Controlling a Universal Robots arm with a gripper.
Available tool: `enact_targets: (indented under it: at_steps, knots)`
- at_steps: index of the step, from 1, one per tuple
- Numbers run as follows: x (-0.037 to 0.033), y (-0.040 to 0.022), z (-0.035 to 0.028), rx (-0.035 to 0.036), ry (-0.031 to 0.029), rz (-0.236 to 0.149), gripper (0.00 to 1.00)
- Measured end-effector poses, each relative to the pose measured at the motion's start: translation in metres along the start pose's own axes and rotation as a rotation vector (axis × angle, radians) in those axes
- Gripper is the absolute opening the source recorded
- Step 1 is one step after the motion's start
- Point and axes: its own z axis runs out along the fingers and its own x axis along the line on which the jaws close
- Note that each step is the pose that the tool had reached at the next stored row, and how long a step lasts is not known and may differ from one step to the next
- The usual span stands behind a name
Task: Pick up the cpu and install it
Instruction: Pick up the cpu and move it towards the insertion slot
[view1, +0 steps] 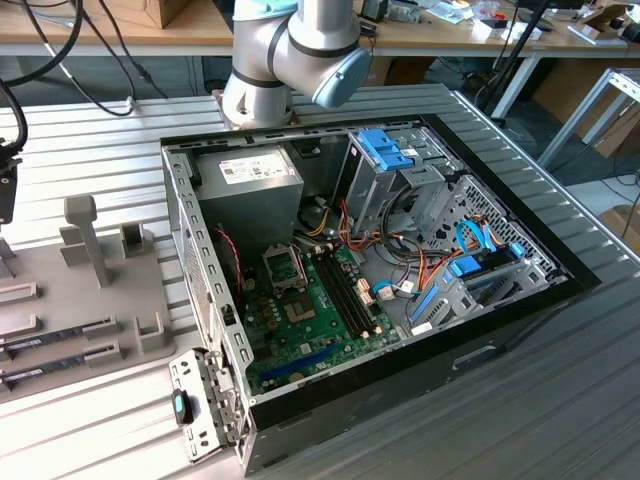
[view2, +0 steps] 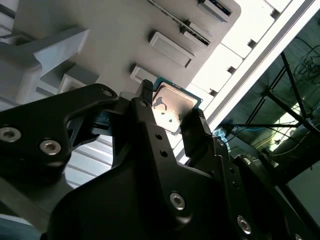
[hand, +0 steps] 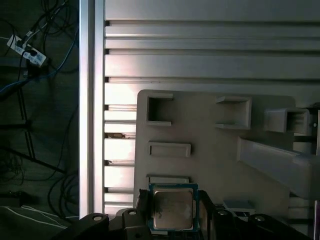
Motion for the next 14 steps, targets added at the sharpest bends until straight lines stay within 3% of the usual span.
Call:
enact_targets:
  at_steps: [14]
  knots:
    - [0.0002, -0.0007, -0.0143, 0.0, 0.0, 0.0, 0.47]
